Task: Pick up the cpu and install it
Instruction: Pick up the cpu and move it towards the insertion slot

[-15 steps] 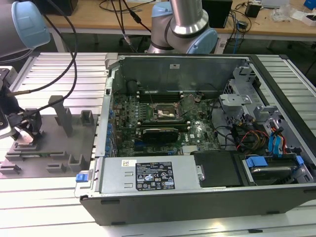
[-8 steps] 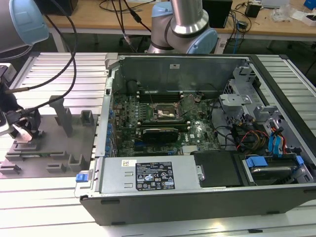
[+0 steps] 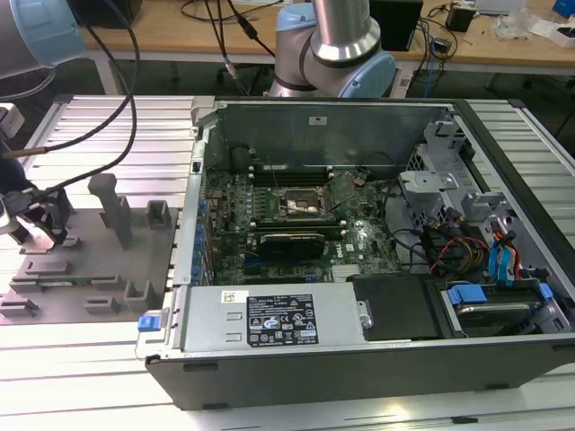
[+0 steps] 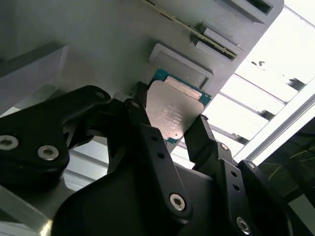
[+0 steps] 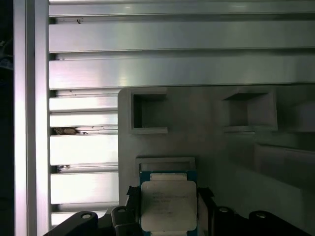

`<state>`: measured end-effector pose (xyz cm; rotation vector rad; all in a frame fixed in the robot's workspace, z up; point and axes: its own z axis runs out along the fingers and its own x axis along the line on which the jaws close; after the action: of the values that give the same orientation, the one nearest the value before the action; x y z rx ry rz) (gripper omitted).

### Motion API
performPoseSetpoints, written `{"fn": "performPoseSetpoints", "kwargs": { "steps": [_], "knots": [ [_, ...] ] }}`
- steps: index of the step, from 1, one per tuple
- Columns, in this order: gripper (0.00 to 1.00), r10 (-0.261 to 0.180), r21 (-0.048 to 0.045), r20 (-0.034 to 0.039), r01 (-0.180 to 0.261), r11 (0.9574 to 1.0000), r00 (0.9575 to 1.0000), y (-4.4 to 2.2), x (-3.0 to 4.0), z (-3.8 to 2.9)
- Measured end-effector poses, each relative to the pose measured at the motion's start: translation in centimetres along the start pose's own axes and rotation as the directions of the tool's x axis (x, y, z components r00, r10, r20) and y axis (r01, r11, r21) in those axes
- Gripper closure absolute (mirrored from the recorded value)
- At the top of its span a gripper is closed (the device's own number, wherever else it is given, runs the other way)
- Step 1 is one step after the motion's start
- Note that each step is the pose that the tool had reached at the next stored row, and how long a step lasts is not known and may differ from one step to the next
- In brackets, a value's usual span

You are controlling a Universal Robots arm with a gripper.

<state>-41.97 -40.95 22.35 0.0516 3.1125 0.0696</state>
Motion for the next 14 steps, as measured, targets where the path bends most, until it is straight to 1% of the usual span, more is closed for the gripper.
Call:
{"fn": "performPoseSetpoints", "kwargs": {
  "steps": [6,12,14],
  "knots": [
    [0.45,0.000,0.0000,0.0000,0.000,1.0000,1.0000,0.14,-0.02,-0.79],
    [0.45,0.000,0.0000,-0.0002,0.000,1.0000,1.0000,0.26,-0.03,-1.32],
    [0.45,0.000,0.0000,0.0000,0.000,1.0000,1.0000,0.33,-0.03,-1.61]
  ]
}}
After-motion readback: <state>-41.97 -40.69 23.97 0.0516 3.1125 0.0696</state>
